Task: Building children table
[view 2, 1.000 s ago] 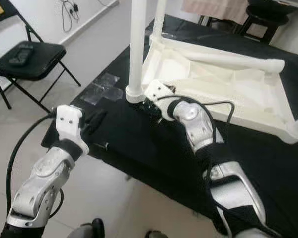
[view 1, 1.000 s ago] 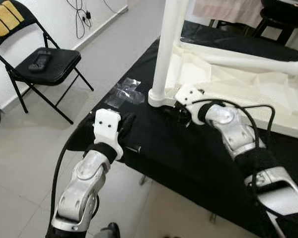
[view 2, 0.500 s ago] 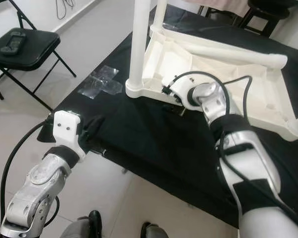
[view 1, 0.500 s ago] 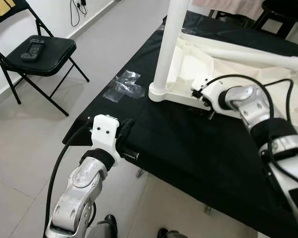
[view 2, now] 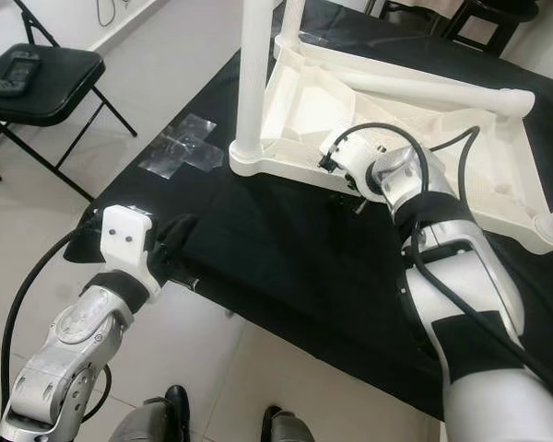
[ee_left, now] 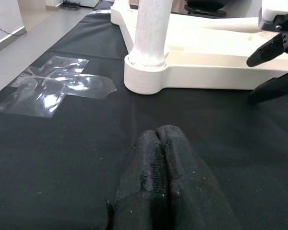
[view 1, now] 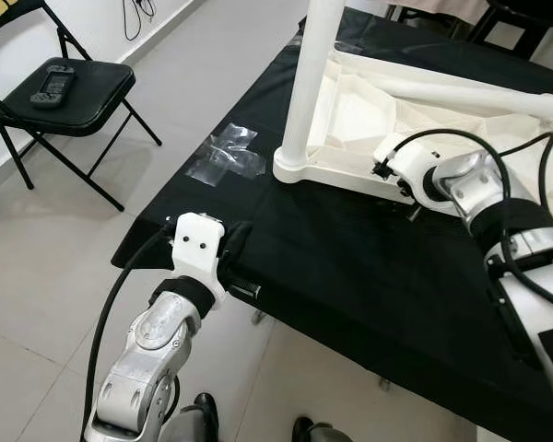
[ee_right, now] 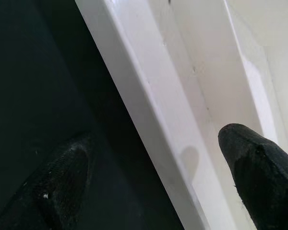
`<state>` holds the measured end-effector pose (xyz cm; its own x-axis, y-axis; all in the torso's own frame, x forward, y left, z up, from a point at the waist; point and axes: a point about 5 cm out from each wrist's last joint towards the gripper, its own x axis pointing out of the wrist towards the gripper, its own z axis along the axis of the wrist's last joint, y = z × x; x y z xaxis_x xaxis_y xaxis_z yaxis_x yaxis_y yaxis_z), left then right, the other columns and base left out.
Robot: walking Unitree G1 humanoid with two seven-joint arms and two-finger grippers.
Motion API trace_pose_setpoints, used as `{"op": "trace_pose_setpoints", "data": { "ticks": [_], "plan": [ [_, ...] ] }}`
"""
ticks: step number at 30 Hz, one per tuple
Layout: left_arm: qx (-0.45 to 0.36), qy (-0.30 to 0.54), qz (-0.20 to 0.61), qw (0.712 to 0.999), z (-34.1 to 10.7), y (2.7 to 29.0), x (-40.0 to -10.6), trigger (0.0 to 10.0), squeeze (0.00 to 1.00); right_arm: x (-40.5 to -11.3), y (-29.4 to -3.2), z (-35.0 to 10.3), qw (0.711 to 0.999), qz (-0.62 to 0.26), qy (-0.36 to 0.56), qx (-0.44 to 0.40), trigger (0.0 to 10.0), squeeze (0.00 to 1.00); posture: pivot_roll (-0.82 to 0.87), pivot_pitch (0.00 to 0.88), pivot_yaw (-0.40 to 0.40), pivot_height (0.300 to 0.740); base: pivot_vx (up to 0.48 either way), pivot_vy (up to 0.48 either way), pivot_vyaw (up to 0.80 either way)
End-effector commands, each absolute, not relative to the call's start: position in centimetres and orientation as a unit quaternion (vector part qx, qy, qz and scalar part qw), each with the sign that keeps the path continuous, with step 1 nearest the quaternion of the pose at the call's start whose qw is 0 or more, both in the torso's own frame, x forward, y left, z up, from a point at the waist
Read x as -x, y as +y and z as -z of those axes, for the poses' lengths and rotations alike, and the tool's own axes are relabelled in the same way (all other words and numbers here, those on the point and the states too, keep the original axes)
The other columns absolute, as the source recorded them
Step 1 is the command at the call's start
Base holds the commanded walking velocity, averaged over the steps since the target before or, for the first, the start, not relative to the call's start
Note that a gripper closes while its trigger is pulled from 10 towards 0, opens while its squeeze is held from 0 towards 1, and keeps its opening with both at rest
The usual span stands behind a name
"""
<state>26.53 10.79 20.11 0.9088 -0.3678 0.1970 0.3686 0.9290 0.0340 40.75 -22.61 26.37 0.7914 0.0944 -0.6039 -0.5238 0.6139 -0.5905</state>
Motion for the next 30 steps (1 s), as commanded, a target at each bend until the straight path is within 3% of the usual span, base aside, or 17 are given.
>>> {"op": "trace_pose_setpoints", "data": {
  "ticks": [1, 2, 3, 4, 17, 21, 30],
  "plan": [
    [-0.007, -0.095, 0.19, 0.977, -20.0, 10.8, -26.3, 10.0, 0.0, -40.4, -23.7, -26.3, 0.852, -0.172, 0.287, 0.402, 10.0, 0.0, 0.04, 0.298, -0.134, 0.74, 0.0, 0.0, 0.0],
    [-0.007, -0.095, 0.19, 0.977, -20.0, 10.8, -26.3, 10.0, 0.0, -40.4, -24.1, -26.6, 0.852, -0.167, 0.288, 0.403, 5.3, 0.0, 0.03, 0.294, -0.136, 0.74, 0.0, 0.0, 0.0],
    [-0.007, -0.095, 0.19, 0.977, -20.0, 10.8, -26.3, 10.0, 0.0, -40.4, -24.1, -26.6, 0.852, -0.167, 0.288, 0.403, 5.3, 0.0, 0.03, 0.294, -0.136, 0.74, 0.0, 0.0, 0.0],
    [-0.007, -0.096, 0.19, 0.977, -20.0, 10.8, -26.4, 10.0, 0.0, -40.3, -24.4, -26.6, 0.848, -0.169, 0.296, 0.405, 0.0, 0.0, 0.03, 0.29, -0.137, 0.74, 0.0, 0.0, 0.0],
    [-0.007, -0.1, 0.19, 0.977, -20.1, 10.6, -26.7, 10.0, 0.0, -40.0, -23.3, -25.7, 0.839, -0.251, 0.313, 0.368, 0.0, 0.0, 0.02, 0.275, -0.142, 0.74, 0.0, 0.0, 0.0],
    [-0.007, -0.104, 0.189, 0.976, -20.3, 10.6, -26.7, 10.0, 0.0, -39.7, -20.9, -24.8, 0.824, -0.346, 0.324, 0.312, 0.0, 0.0, 0.02, 0.267, -0.145, 0.74, 0.0, 0.0, 0.0],
    [-0.01, -0.108, 0.186, 0.977, -20.4, 10.8, -26.9, 10.0, 0.0, -39.0, -19.2, -24.0, 0.795, -0.427, 0.332, 0.275, 0.0, 0.0, 0.03, 0.262, -0.143, 0.74, 0.0, 0.0, 0.0]
  ]
}}
